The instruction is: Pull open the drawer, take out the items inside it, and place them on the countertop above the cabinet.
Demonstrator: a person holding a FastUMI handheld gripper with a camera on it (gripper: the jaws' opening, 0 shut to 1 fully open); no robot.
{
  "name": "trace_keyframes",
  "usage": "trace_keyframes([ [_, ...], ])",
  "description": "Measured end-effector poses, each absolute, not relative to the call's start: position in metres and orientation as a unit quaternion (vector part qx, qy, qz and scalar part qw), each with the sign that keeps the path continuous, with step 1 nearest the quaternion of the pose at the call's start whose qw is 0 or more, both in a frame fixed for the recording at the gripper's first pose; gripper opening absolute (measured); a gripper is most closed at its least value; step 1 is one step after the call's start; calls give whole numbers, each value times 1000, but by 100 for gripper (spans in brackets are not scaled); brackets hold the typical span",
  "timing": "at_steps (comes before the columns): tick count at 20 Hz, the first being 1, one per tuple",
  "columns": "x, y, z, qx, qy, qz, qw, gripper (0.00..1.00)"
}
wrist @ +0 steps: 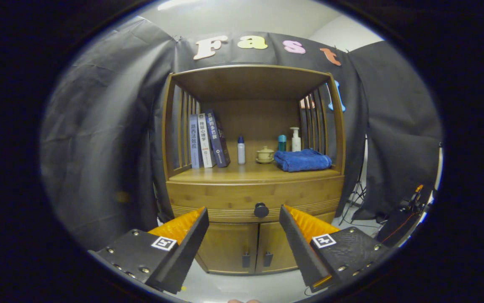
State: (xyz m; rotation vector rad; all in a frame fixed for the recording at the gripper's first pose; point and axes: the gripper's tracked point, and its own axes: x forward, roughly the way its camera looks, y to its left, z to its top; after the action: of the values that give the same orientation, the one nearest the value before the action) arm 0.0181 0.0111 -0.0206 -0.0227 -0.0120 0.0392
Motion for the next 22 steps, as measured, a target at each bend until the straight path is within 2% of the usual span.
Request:
trace_keyframes([
  [11,121,23,-52,-27,-19,43,999,100],
  [17,177,-16,-79,-39,3,-3,999,99],
  [20,200,-18,-95,-20,32,9,999,99],
  [22,215,-31,-102,-15,42,-10,999,77],
])
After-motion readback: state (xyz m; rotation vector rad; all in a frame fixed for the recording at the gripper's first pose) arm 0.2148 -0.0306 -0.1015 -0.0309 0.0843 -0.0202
